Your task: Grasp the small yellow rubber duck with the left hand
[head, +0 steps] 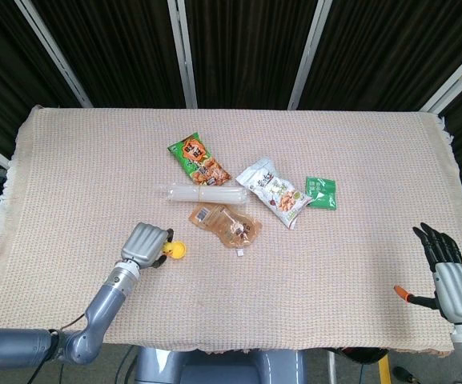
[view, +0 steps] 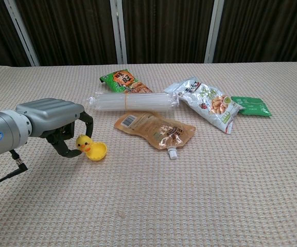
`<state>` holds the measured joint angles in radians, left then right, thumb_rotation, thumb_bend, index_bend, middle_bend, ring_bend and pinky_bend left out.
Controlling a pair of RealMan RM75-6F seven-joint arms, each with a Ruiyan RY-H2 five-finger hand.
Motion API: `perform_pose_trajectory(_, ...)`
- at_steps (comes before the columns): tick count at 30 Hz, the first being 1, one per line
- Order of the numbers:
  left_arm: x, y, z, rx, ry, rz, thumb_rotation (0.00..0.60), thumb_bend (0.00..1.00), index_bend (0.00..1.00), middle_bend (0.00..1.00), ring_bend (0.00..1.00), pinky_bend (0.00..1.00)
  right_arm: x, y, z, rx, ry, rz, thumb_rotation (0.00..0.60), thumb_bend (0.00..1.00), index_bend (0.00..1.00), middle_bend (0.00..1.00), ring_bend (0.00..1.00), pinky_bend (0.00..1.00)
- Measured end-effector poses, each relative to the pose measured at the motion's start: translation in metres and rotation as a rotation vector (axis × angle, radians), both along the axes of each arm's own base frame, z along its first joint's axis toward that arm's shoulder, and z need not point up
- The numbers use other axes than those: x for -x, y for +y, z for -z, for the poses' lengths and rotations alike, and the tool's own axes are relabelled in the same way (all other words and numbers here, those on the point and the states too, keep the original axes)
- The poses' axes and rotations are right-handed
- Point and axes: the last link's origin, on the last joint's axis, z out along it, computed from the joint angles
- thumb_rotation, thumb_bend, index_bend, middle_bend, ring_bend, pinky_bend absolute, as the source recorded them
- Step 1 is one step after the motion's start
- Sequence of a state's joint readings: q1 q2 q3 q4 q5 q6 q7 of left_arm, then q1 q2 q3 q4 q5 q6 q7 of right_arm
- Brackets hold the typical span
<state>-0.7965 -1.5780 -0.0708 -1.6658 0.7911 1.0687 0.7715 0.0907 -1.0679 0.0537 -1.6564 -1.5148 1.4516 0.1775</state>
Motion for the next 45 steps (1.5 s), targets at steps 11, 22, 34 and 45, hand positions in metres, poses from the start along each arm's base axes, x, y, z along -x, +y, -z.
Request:
perform_pose_trajectory(11,-0.003,0.003,0.009,-0.005,0.024,0.014,0.600,0.32,0.36,0.98,0.86,0.77,-0.001,0.001,0.000,-0.002,-0.008,-0.005,0.600,0.01,0.04,0.00,0.00,0.00)
perform_pose_trajectory(22,-0.008,0.002,0.009,-0.002,-0.014,0.013,0.600,0.26,0.33,0.98,0.86,0.77,-0.001,0.001,0.000,-0.004,-0.006,-0.005,0.600,0.01,0.04,0.00,0.00,0.00)
perform_pose_trajectory(34,-0.001,-0.004,-0.019,-0.057,-0.094,0.004,0.600,0.25,0.21,0.49,0.47,0.46,0.001,0.001,-0.001,-0.006,-0.001,0.002,0.600,0.01,0.04,0.00,0.00,0.00)
perform_pose_trajectory(45,0.043,-0.053,-0.094,-0.227,-0.083,0.052,0.600,0.00,0.00,0.00,0.00,0.00,0.001,0.000,0.000,-0.012,0.056,-0.002,0.600,0.01,0.03,0.00,0.00,0.00)
